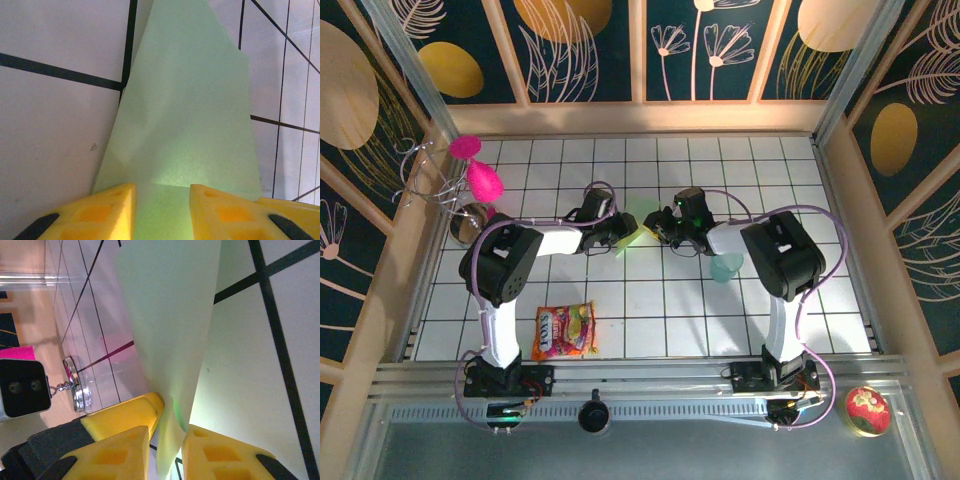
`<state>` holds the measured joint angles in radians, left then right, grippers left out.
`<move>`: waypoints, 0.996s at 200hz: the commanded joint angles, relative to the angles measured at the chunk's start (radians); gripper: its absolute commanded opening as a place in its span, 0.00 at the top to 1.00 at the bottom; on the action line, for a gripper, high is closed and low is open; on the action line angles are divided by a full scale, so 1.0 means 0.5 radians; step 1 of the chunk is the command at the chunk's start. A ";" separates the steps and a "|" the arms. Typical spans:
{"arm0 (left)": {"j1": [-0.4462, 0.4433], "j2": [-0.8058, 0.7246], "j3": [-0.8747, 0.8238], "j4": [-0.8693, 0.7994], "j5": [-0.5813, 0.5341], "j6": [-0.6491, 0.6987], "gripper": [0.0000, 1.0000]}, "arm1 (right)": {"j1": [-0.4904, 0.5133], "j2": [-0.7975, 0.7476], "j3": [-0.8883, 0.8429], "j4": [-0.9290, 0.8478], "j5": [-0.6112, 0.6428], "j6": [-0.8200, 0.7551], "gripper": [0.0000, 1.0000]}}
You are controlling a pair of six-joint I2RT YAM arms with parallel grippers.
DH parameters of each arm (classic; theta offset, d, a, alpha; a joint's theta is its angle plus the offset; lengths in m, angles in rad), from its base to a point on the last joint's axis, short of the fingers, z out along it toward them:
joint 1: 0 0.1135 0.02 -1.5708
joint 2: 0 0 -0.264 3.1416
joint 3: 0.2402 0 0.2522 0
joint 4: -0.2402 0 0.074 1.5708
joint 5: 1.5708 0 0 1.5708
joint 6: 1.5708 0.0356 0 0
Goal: Fold a paper plane with a square sheet of paper (pick it up from the middle)
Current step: Fold the wing for the fifth time at the center of the table.
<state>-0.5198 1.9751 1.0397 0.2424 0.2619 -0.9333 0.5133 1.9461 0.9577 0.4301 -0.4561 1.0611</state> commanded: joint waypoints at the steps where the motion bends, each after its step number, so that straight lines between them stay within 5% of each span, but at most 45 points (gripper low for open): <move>1: -0.010 -0.036 -0.024 -0.151 0.010 0.025 0.66 | -0.013 0.035 0.023 -0.050 -0.002 -0.010 0.76; 76: -0.010 -0.012 0.001 -0.172 0.008 0.050 0.67 | -0.038 0.114 0.121 -0.097 0.007 -0.055 0.78; 132: -0.010 -0.128 0.018 -0.168 -0.009 0.153 0.65 | -0.039 0.056 0.102 -0.111 0.087 -0.082 0.98; 199: -0.018 -0.580 -0.464 0.353 -0.065 0.409 0.56 | -0.037 -0.340 -0.160 -0.155 0.407 0.043 1.00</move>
<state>-0.5201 1.7729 0.9146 0.2657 0.2489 -0.8001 0.4973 1.8660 0.9279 0.3672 -0.3424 1.0405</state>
